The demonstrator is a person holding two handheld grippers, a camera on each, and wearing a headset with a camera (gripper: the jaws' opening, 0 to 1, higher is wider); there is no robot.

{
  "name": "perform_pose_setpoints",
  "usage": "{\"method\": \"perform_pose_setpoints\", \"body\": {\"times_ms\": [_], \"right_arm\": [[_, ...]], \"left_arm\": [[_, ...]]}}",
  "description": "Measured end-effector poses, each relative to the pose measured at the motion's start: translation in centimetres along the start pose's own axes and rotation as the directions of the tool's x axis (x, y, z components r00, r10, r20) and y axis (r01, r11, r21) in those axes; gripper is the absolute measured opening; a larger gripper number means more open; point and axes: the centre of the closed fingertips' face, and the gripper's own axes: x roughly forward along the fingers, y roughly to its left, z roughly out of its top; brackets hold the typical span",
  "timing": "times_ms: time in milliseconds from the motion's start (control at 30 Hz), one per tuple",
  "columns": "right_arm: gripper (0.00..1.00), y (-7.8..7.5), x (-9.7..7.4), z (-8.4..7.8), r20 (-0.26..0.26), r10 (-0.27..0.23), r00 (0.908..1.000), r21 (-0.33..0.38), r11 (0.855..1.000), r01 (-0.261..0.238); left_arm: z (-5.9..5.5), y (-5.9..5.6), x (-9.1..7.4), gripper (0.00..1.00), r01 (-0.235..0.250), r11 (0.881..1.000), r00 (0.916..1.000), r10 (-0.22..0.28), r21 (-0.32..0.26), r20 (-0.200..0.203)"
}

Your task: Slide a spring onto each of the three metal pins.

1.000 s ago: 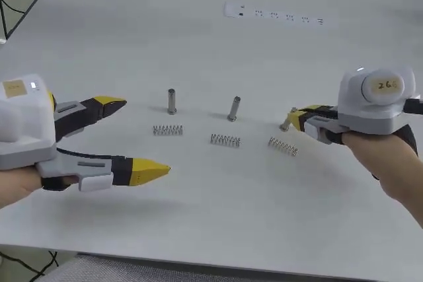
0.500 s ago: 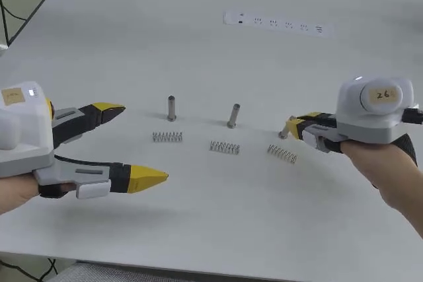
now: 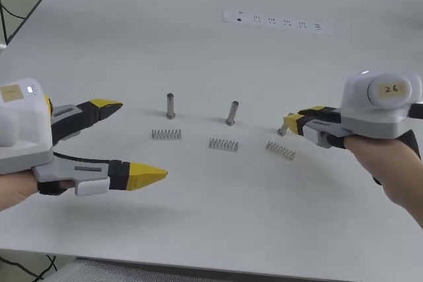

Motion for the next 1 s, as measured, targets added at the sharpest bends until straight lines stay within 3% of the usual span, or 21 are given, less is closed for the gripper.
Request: {"method": "perform_pose_setpoints", "body": {"times_ms": [500, 1000], "right_arm": [[0.3, -0.3, -1.4, 0.6, 0.057, 0.006, 0.9984, 0.012, 1.0, -0.007], [0.33, 0.5, -2.3, 0.1, 0.052, 0.049, 0.9975, -0.025, 0.999, -0.047]], "left_arm": [[0.1, 0.2, 0.1, 0.97, -0.009, 1.0, 0.9999, 0.009, 0.004, 0.007], [0.1, 0.6, 0.1, 0.97, -0.017, 1.0, 0.9998, 0.017, -0.004, 0.012]]}}
